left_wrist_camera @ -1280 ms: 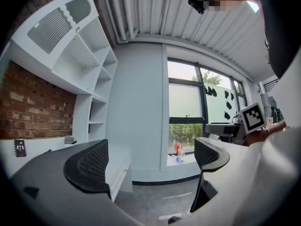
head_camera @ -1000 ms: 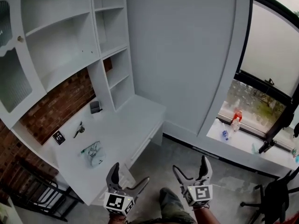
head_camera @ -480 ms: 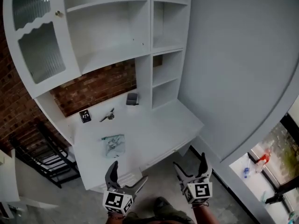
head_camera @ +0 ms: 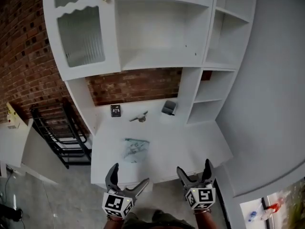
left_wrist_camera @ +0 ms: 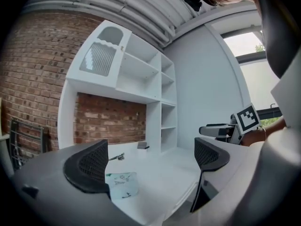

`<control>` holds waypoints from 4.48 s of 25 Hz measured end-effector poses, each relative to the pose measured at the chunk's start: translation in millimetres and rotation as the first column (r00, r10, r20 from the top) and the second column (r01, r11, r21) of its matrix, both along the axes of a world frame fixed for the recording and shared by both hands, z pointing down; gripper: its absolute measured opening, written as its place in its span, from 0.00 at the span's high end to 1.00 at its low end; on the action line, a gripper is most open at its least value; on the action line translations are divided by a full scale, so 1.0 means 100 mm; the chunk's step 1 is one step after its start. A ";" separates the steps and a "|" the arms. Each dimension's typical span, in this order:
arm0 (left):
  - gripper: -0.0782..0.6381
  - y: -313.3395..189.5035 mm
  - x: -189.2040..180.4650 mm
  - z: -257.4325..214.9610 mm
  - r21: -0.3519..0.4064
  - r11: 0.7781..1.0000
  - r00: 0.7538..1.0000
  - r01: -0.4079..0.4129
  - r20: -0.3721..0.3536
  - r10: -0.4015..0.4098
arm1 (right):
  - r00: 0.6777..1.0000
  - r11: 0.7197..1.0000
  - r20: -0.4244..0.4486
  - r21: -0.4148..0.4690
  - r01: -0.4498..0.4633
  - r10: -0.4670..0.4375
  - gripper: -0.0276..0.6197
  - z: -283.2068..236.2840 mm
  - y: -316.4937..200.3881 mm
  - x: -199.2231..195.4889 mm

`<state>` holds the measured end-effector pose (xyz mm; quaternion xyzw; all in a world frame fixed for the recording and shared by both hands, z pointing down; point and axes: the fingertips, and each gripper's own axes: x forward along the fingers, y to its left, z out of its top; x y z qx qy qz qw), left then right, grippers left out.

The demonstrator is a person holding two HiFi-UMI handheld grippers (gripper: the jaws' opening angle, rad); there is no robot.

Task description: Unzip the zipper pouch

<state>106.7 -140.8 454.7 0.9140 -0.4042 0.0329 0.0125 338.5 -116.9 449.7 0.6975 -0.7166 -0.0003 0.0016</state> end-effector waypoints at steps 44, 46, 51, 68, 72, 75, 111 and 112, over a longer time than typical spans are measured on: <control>0.12 -0.73 -0.89 0.53 -0.118 0.976 0.983 0.182 0.011 -0.182 | 0.944 0.809 0.136 -0.488 0.328 -0.301 0.17 1.99 -2.54 -1.35; 0.12 -0.78 -0.94 0.53 -0.120 0.975 0.982 0.188 0.009 -0.188 | 0.945 0.784 0.150 -0.529 0.325 -0.291 0.17 2.15 -2.66 -1.35; 0.12 -0.88 -1.01 0.61 -0.130 0.971 0.980 0.198 0.015 -0.198 | 0.949 0.729 0.159 -0.609 0.312 -0.274 0.19 2.47 -2.84 -1.38; 0.12 -0.96 -1.22 0.63 -0.129 0.961 0.970 0.244 0.037 -0.241 | 0.957 0.602 0.196 -0.745 0.287 -0.214 0.42 2.92 -2.94 -1.56; 0.12 -0.97 -1.25 0.65 -0.134 0.958 0.968 0.253 0.035 -0.250 | 0.962 0.595 0.174 -0.758 0.267 -0.211 0.51 2.97 -2.93 -1.56; 0.12 -0.99 -1.25 0.64 -0.133 0.959 0.968 0.252 0.034 -0.250 | 0.968 0.607 0.117 -0.760 0.231 -0.222 0.61 2.97 -2.93 -1.51; 0.16 -0.94 -0.89 0.60 -0.124 0.986 0.993 0.115 -0.003 -0.117 | 0.579 0.811 -0.573 -0.334 0.481 -0.580 0.86 1.27 -1.91 -2.36; 0.17 -0.94 -0.88 0.59 -0.125 0.986 0.993 0.112 -0.009 -0.114 | 0.558 0.812 -0.599 -0.326 0.485 -0.574 0.86 1.24 -1.86 -2.37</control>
